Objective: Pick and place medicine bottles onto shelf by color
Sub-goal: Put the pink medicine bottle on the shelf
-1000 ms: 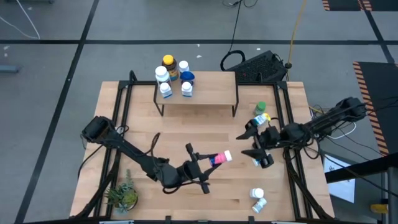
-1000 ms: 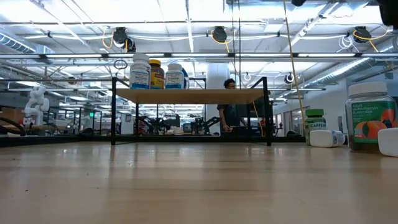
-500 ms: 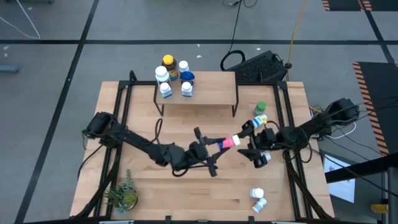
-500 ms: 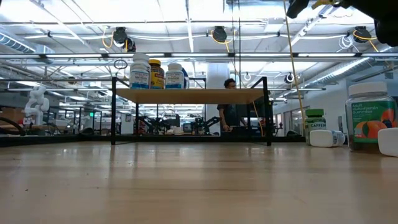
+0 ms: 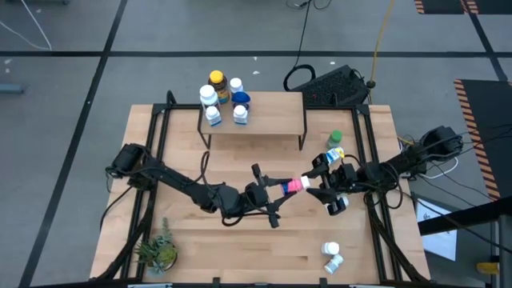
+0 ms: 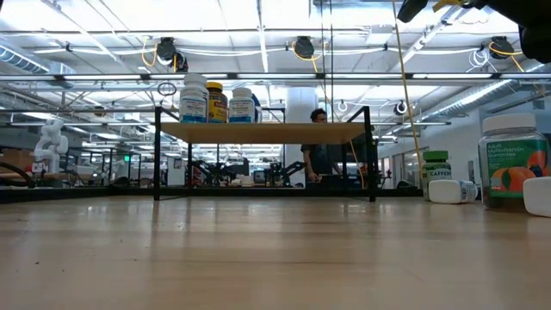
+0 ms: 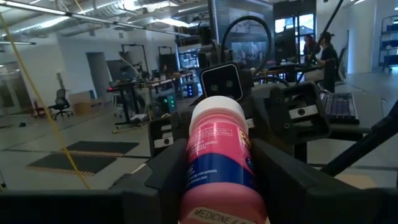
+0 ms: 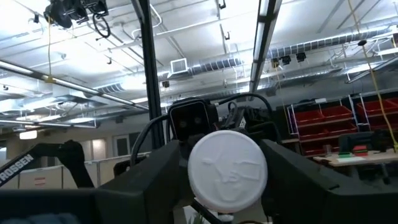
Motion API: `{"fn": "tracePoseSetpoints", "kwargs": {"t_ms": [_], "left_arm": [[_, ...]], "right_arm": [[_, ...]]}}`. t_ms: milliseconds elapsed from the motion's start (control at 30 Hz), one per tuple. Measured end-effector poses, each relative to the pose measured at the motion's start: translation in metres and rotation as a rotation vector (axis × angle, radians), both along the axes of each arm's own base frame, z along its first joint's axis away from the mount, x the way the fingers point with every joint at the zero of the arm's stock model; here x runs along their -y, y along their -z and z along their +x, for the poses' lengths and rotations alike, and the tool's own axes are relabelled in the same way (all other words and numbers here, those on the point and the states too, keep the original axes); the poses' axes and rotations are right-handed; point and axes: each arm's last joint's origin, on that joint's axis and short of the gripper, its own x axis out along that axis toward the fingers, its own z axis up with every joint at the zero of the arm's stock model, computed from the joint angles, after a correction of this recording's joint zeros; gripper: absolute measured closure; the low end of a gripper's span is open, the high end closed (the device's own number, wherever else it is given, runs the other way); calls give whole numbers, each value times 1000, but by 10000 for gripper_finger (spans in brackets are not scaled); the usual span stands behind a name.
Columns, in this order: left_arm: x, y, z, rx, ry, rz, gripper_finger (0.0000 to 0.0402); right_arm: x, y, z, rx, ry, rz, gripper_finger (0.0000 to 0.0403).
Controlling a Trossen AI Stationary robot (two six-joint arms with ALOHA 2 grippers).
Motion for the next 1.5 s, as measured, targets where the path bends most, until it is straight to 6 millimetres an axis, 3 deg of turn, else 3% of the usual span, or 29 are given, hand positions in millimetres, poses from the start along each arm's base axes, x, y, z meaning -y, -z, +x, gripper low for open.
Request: {"fn": "tracePoseSetpoints", "kwargs": {"t_ms": [200, 400, 933, 1033, 1133, 1233, 1333, 1500], "left_arm": [[-5, -1, 2, 15, -6, -27, 230], [-13, -3, 4, 39, 58, -65, 227], [-13, 15, 6, -130, -21, -35, 70], [-11, 10, -1, -174, -56, -22, 59], [-7, -8, -22, -177, -247, -95, 59], [-10, -22, -39, -210, -307, -118, 64], [-13, -14, -49, -339, -321, -102, 73], [-26, 16, -77, -594, -417, -198, 102]], "right_arm": [[-1, -4, 4, -15, -1, 10, 232], [-4, -10, 10, -40, 1, 12, 235], [0, 0, 18, -253, 103, -89, 236], [6, 2, 16, -334, 201, -109, 236], [11, 5, 18, -425, 233, -115, 236], [13, 1, 21, -483, 234, -116, 236], [13, 9, 22, -568, 223, -154, 236], [23, 13, 25, -602, 241, -184, 236]]}}
